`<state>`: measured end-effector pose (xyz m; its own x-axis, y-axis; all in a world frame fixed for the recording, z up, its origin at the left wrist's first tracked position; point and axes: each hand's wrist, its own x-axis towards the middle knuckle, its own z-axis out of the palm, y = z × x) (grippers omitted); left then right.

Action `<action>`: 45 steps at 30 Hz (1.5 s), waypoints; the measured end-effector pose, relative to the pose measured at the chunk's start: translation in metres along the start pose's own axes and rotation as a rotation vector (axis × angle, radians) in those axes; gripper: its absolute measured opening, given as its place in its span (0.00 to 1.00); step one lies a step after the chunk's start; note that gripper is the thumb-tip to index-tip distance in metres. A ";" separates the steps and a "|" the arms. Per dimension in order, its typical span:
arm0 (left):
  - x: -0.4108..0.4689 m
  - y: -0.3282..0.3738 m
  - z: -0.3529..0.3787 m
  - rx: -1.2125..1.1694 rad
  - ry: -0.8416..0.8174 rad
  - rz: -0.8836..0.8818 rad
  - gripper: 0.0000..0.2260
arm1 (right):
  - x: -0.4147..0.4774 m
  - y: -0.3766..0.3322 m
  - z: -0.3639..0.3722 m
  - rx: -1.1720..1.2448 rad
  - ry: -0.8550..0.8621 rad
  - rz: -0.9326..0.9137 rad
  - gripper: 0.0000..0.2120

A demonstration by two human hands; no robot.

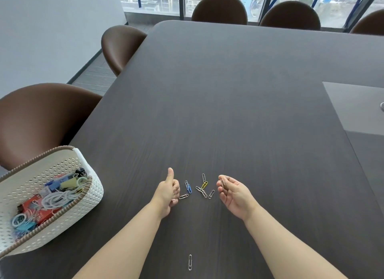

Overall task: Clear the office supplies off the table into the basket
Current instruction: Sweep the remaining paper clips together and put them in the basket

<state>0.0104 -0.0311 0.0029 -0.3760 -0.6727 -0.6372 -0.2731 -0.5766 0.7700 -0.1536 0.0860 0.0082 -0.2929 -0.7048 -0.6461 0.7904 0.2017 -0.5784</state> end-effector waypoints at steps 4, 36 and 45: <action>-0.005 0.003 -0.009 -0.386 -0.091 -0.210 0.28 | 0.002 -0.001 -0.004 0.058 0.068 0.007 0.15; -0.071 -0.044 -0.021 1.208 -0.143 0.374 0.12 | -0.016 0.019 -0.014 -1.759 0.296 -0.151 0.09; -0.094 -0.068 -0.007 1.507 -0.033 0.258 0.21 | -0.024 0.038 -0.005 -1.243 0.209 -0.339 0.03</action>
<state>0.0707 0.0679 0.0107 -0.5665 -0.6556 -0.4993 -0.8090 0.5578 0.1855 -0.1192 0.1141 -0.0004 -0.5451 -0.7486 -0.3774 -0.3292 0.6051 -0.7249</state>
